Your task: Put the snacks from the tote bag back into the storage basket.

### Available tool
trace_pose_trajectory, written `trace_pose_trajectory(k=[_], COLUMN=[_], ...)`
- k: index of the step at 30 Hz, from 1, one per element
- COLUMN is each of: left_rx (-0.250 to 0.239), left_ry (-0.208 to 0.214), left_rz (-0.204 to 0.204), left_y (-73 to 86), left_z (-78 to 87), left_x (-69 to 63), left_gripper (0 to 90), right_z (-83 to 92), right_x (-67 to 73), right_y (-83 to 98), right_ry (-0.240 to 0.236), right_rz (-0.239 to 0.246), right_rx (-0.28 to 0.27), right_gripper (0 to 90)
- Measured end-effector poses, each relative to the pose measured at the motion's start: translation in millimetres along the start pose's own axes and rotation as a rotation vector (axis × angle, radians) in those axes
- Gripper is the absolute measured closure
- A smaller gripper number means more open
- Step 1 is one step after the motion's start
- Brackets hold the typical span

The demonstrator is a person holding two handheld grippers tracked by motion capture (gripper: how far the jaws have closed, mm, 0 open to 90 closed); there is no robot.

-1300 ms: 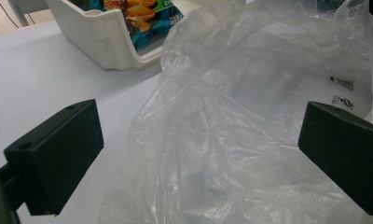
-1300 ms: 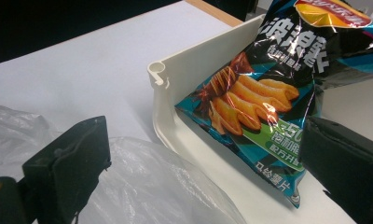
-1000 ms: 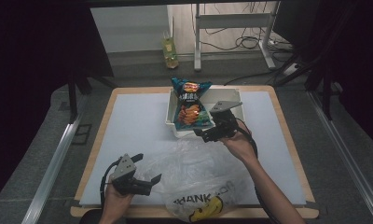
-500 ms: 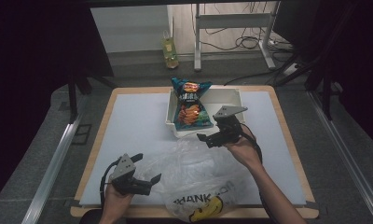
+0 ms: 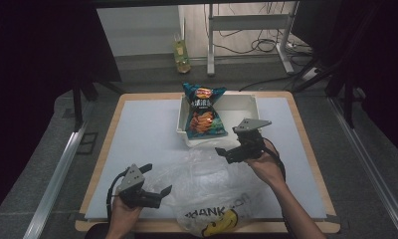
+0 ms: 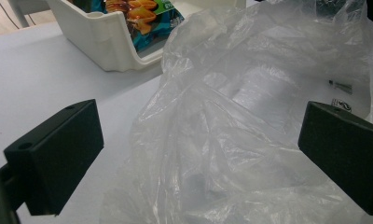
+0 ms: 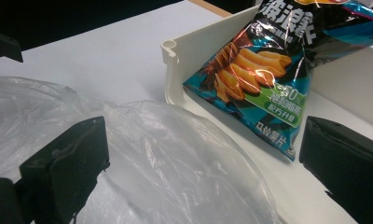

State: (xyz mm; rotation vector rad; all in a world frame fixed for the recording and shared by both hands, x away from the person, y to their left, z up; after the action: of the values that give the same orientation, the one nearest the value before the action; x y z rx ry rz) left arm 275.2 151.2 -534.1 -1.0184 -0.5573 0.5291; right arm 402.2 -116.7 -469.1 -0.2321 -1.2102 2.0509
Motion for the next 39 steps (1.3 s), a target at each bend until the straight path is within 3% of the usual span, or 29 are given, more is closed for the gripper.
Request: trace_pose_trajectory(k=[13,24,39], left_rx=[0.006,0.007,0.005], left_ry=[0.006,0.011,-0.002], left_rz=[-0.001,0.006,0.016], left_y=[0.6,1.4,2.4], left_z=[-0.2,0.8,3.5], left_x=[-0.4,-0.1,3.3], left_gripper=[0.0,0.0,0.0], right_z=[14.0,16.7,23.7], right_x=[-12.9,-16.7,-18.3], right_y=[12.0,24.9,34.4], right_ry=[0.021,0.036,0.035], right_rz=[-0.024,-0.012,-0.037], right_rx=[-0.012,0.016,0.03], right_gripper=[1.5,1.5,1.5])
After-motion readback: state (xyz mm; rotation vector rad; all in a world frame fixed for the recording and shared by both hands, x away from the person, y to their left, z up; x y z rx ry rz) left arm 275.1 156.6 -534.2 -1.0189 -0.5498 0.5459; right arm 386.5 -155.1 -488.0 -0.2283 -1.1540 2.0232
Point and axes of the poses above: each handheld gripper's, and its own axes: z roughly backward along the jaws, y roughly out of its underside, x roughly to its left, the point moved 6 cm from there along -z, roughly forward along the jaws, and after that the axes turned 15 degrees about -z, right-handed, at the moved point
